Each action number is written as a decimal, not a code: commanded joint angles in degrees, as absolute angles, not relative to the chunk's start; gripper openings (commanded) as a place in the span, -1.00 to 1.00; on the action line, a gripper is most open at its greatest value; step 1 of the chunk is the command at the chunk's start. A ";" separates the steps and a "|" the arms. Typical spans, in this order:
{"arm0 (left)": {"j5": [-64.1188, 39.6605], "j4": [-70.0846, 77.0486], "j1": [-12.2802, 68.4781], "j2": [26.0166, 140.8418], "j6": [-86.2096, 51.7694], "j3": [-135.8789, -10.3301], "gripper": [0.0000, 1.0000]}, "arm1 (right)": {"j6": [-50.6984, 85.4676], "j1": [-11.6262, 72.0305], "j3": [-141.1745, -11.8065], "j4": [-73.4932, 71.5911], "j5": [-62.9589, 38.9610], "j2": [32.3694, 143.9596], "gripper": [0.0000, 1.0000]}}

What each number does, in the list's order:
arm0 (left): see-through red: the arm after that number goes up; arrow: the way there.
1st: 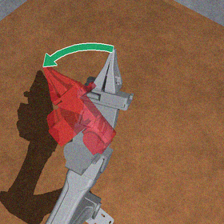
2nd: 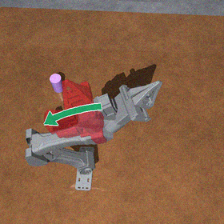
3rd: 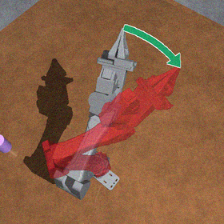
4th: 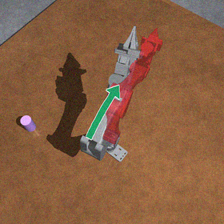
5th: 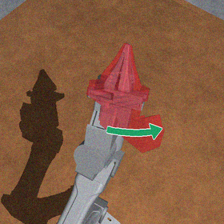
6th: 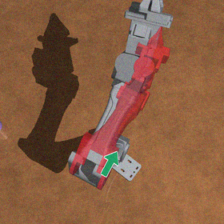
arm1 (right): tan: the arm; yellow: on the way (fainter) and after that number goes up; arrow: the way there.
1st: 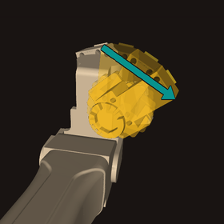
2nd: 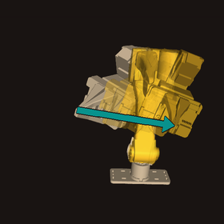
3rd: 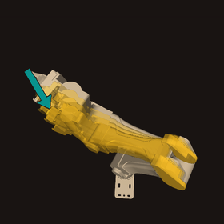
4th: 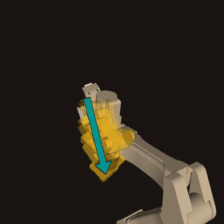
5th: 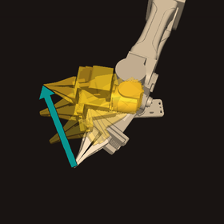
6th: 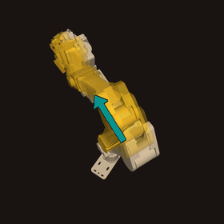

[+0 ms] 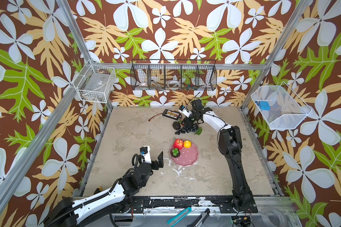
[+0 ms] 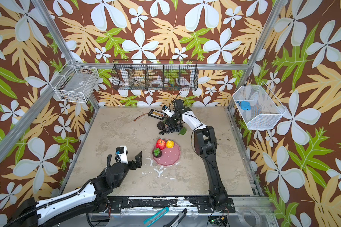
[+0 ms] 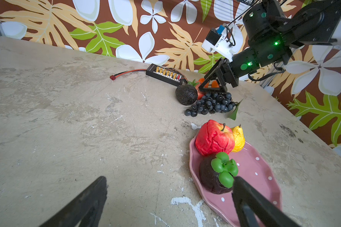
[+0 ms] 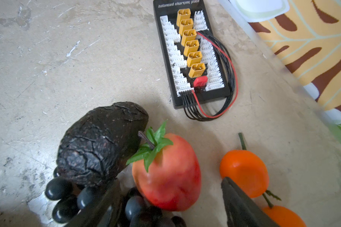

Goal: Arrange fruit in a fruit bowl
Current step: Pick up the fruit from the top-center of the table.

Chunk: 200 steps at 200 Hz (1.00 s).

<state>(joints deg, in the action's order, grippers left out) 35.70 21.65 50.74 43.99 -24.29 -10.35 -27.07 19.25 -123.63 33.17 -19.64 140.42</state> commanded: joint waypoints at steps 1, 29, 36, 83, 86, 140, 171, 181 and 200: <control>35.97 23.03 50.71 44.12 -23.97 -10.81 1.00 | -27.94 19.38 -125.01 34.81 -18.38 141.87 0.60; 36.06 23.02 50.67 44.21 -23.99 -10.81 1.00 | -27.88 19.43 -126.91 35.21 -18.76 142.98 0.56; 36.04 23.03 50.70 44.21 -23.99 -10.79 0.99 | -27.78 19.42 -126.91 34.90 -19.13 143.15 0.54; 36.02 23.03 50.71 44.27 -23.99 -10.82 0.99 | -27.69 19.61 -130.15 34.80 -16.80 146.20 0.48; 36.03 23.03 50.71 44.22 -23.99 -10.81 1.00 | -27.75 19.60 -130.56 35.02 -16.79 146.58 0.48; 35.95 23.33 50.68 44.82 -23.96 -10.90 1.00 | -27.35 19.73 -131.25 34.74 -17.45 147.09 0.24; 35.68 23.55 50.71 45.52 -23.99 -11.14 0.99 | -26.64 19.83 -129.14 33.07 -18.10 145.17 0.11; 35.60 23.55 50.70 45.62 -23.99 -11.14 0.99 | -26.33 19.80 -128.88 32.81 -18.19 144.56 0.11; 35.60 23.55 50.67 45.62 -23.99 -11.16 1.00 | -25.72 19.81 -128.72 32.85 -18.41 143.10 0.11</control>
